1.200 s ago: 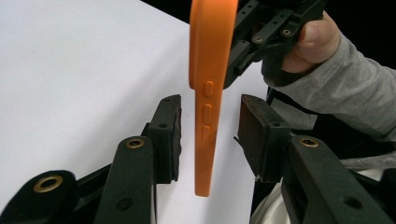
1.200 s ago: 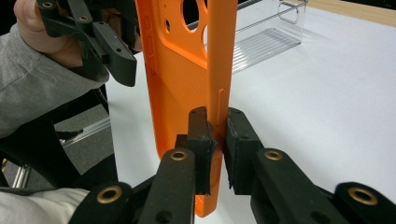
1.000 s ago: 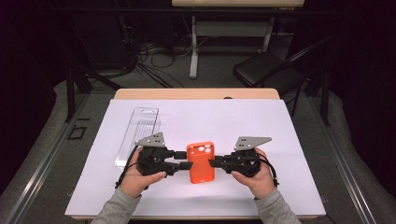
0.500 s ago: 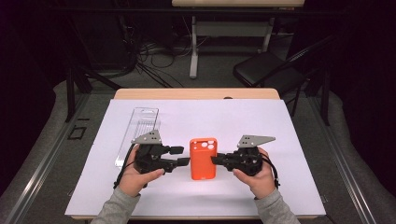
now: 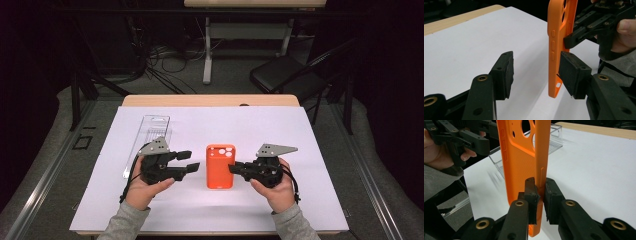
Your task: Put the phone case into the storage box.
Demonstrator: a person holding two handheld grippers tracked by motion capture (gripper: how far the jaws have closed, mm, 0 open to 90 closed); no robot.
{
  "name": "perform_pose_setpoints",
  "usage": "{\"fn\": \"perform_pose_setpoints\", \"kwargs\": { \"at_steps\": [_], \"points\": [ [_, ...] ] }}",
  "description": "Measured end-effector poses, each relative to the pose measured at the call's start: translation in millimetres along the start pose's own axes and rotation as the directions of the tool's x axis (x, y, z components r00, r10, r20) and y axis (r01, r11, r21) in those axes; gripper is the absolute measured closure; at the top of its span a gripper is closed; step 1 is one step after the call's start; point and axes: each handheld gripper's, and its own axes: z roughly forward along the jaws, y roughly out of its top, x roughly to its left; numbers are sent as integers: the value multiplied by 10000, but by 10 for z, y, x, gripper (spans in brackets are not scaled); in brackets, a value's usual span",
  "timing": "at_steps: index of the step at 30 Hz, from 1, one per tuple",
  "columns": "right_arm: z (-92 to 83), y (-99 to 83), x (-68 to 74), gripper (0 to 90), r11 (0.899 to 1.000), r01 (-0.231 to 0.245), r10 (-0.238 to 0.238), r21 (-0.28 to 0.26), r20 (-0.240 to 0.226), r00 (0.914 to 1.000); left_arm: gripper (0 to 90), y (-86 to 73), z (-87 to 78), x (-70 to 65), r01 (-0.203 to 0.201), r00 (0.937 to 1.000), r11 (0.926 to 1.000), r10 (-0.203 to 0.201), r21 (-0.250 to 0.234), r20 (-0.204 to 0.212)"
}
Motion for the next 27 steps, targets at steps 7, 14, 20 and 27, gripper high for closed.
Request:
{"fn": "perform_pose_setpoints", "kwargs": {
  "at_steps": [7,14,20,27],
  "points": [
    [6,4,25,819,10000,-1,2,-74,100,9999,452,32,-30,-58,-433,9963,9989,446,187,-739],
    [11,5,46,819,10000,-9,10,-79,228,9997,382,55,-35,-119,-634,9899,9978,656,209,-1255],
    [24,1,68,819,9999,69,-73,82,474,9989,330,56,1,-153,-882,9828,9949,950,499,-1583],
    [41,-5,93,819,9996,113,-135,254,899,9959,265,53,26,-168,-845,9782,9943,952,653,-1845]
  ]
}}
